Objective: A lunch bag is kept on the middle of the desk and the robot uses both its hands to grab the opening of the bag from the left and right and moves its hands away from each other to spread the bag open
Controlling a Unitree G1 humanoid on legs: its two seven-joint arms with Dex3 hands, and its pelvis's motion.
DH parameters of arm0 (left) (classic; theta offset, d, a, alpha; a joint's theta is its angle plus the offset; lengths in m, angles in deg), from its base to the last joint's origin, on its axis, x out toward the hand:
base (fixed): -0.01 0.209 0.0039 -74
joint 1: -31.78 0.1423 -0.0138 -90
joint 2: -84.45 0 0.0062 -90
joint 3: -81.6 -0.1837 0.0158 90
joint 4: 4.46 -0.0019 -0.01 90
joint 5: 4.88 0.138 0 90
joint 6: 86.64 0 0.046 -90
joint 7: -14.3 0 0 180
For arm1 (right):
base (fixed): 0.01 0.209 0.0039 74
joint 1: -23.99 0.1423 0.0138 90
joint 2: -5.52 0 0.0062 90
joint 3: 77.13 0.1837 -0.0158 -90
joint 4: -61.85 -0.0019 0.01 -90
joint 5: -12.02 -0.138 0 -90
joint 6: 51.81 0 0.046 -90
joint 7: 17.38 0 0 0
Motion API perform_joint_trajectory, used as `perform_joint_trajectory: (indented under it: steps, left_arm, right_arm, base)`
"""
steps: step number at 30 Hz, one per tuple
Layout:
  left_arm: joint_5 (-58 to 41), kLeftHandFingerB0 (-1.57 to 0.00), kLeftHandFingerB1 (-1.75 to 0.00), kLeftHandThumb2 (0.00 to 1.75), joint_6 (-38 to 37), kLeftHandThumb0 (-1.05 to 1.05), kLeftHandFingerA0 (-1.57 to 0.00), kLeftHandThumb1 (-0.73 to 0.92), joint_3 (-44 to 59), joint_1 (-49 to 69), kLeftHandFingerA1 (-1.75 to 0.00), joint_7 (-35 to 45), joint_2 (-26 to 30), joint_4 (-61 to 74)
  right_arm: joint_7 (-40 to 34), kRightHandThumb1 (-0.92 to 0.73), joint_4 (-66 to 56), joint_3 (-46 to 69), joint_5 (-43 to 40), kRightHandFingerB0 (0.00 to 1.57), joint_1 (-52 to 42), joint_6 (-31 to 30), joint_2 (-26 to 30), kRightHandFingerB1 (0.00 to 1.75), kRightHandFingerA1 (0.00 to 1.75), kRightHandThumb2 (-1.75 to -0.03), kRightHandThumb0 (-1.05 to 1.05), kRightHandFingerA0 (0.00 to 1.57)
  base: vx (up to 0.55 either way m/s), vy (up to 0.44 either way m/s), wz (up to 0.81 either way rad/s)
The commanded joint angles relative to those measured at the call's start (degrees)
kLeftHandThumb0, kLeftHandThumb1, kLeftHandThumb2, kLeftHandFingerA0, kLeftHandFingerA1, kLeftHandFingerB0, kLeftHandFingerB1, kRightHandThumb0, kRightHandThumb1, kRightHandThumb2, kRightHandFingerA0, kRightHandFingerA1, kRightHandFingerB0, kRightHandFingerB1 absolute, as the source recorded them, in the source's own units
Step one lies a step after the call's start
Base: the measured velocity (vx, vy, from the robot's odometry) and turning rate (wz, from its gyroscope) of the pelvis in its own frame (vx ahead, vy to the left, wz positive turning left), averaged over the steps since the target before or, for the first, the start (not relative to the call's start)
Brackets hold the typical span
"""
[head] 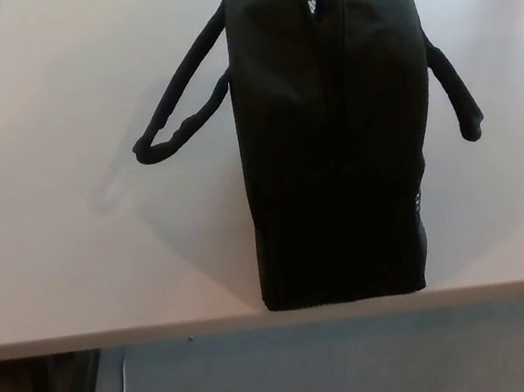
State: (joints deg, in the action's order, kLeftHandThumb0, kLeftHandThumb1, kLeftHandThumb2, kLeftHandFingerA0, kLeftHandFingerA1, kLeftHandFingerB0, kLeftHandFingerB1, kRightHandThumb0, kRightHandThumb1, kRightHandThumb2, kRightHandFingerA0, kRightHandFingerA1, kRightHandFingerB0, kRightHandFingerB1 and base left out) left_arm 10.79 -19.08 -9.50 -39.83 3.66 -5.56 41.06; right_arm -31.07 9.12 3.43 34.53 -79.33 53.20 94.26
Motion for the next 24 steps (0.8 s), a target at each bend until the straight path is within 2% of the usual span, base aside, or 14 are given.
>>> perform_joint_trajectory:
  steps: [1, 3, 4, 5, 6, 8, 9, 11, 12, 13, 15, 20, 21, 24]
  left_arm:
    - [9.65, -0.25, -0.29, 0.61, -28.41, -0.35, -0.56, 0.71, 1.05, 2.11, -0.39, -17.82, 6.39, 2.02]
    - [10.09, -0.26, -0.30, 0.60, -28.82, -0.31, -0.52, 0.69, 1.24, 1.93, -0.38, -19.27, 6.21, 1.84]
    - [10.37, -0.27, -0.30, 0.60, -28.62, -0.28, -0.48, 0.67, 1.76, 2.37, -0.36, -20.64, 5.74, 2.62]
    - [10.46, -0.27, -0.30, 0.60, -28.55, -0.28, -0.48, 0.67, 1.95, 2.56, -0.36, -21.09, 5.57, 2.91]
    - [11.76, -0.28, -0.30, 0.60, -28.79, -0.27, -0.48, 0.65, 1.95, 2.45, -0.37, -23.40, 5.66, 2.85]
    - [13.89, -0.27, -0.30, 0.59, -28.59, -0.27, -0.45, 0.65, 2.23, 2.79, -0.36, -27.16, 5.88, 3.62]
    - [16.26, -0.14, -0.49, 0.90, -29.02, -0.18, -0.30, 0.43, 3.06, 4.29, -0.56, -30.85, 6.34, 5.74]
    - [18.84, -0.14, -0.49, 0.90, -29.50, -0.17, -0.30, 0.43, 4.00, 5.31, -0.56, -34.68, 7.12, 7.98]
    - [21.32, -0.18, -0.50, 0.86, -30.74, -0.13, -0.32, 0.38, 4.49, 5.07, -0.56, -38.86, 8.09, 8.43]
    - [22.80, -0.16, -0.49, 0.87, -32.07, -0.14, -0.32, 0.40, 6.14, 4.51, -0.56, -41.55, 9.29, 9.81]
    - [23.23, -0.16, -0.49, 0.88, -33.06, -0.14, -0.32, 0.40, 9.14, 3.15, -0.56, -43.11, 10.72, 12.07]
    - [24.78, -0.12, -0.48, 0.88, -32.55, -0.16, -0.23, 0.41, 16.08, -0.79, -0.53, -47.23, 13.97, 18.02]
    - [24.67, -0.24, -0.31, 0.59, -33.37, -0.19, -0.28, 0.55, 20.28, -2.82, -0.34, -48.13, 15.19, 21.18]
    - [23.65, -0.21, -0.29, 0.59, -36.77, -0.18, -0.25, 0.57, 24.81, -4.56, -0.31, -47.22, 15.12, 24.01]
  right_arm:
    - [-20.92, -0.61, -4.67, -3.88, 13.81, 0.37, -0.49, 20.35, 6.36, 0.34, 0.53, -0.57, -0.30, 0.74]
    - [-22.29, -0.57, -4.28, -3.75, 13.62, 0.39, -0.52, 21.75, 6.07, 0.35, 0.67, -0.57, -0.26, 0.78]
    - [-23.79, -0.39, -4.05, -2.95, 12.77, 0.26, -1.18, 24.80, 5.51, 0.54, 0.74, -0.89, -0.15, 0.67]
    - [-24.34, -0.39, -3.95, -2.68, 12.47, 0.26, -1.43, 25.93, 5.33, 0.54, 0.74, -0.89, -0.15, 0.67]
    - [-25.50, -0.55, -3.58, -2.49, 12.59, 0.39, -1.49, 26.96, 5.25, 0.35, 0.78, -0.56, -0.22, 0.74]
    - [-27.86, -0.55, -3.21, -1.71, 12.65, 0.37, -1.93, 28.93, 4.92, 0.35, 0.63, -0.57, -0.21, 0.72]
    - [-29.89, -0.56, -2.31, -0.21, 11.91, 0.34, -3.54, 32.03, 4.75, 0.34, 0.96, -0.56, -0.20, 0.78]
    - [-30.57, -0.56, -1.93, 1.54, 10.86, 0.31, -4.76, 34.44, 5.03, 0.33, 0.82, -0.56, -0.20, 0.85]
    - [-30.68, -0.55, -2.94, 2.55, 10.66, 0.29, -5.53, 34.46, 5.57, 0.33, 0.40, -0.56, -0.24, 0.51]
    - [-29.14, -0.51, -4.92, 4.67, 8.64, 0.28, -6.42, 35.02, 5.66, 0.36, 0.36, -0.62, -0.31, 0.31]
    - [-25.71, -0.53, -7.51, 7.93, 4.51, 0.20, -6.63, 36.07, 5.81, 0.29, 0.34, -0.56, -0.27, 0.36]
    - [-23.49, -0.43, -17.59, 15.54, 1.47, 0.00, -5.84, 33.61, 6.98, 0.00, 0.36, -0.68, -0.25, 0.07]
    - [-23.33, -0.39, -20.82, 18.88, 1.19, 0.00, -4.56, 34.22, 8.39, 0.00, 0.38, -0.66, -0.26, 0.07]
    - [-22.16, -0.38, -23.33, 21.58, 1.06, 0.00, -3.95, 34.16, 9.76, 0.00, 0.37, -0.65, -0.22, 0.06]
  base:
    - [0.00, 0.000, 0.00]
    - [0.00, 0.000, 0.00]
    - [0.00, 0.000, 0.00]
    - [0.00, 0.000, 0.00]
    - [0.00, 0.000, 0.00]
    - [0.00, 0.000, 0.00]
    - [0.00, 0.000, 0.00]
    - [0.00, 0.000, 0.00]
    - [0.00, 0.000, 0.00]
    - [0.00, 0.000, 0.00]
    - [0.00, 0.000, 0.00]
    - [0.00, 0.000, 0.00]
    - [0.00, 0.000, 0.00]
    - [0.00, 0.000, 0.00]
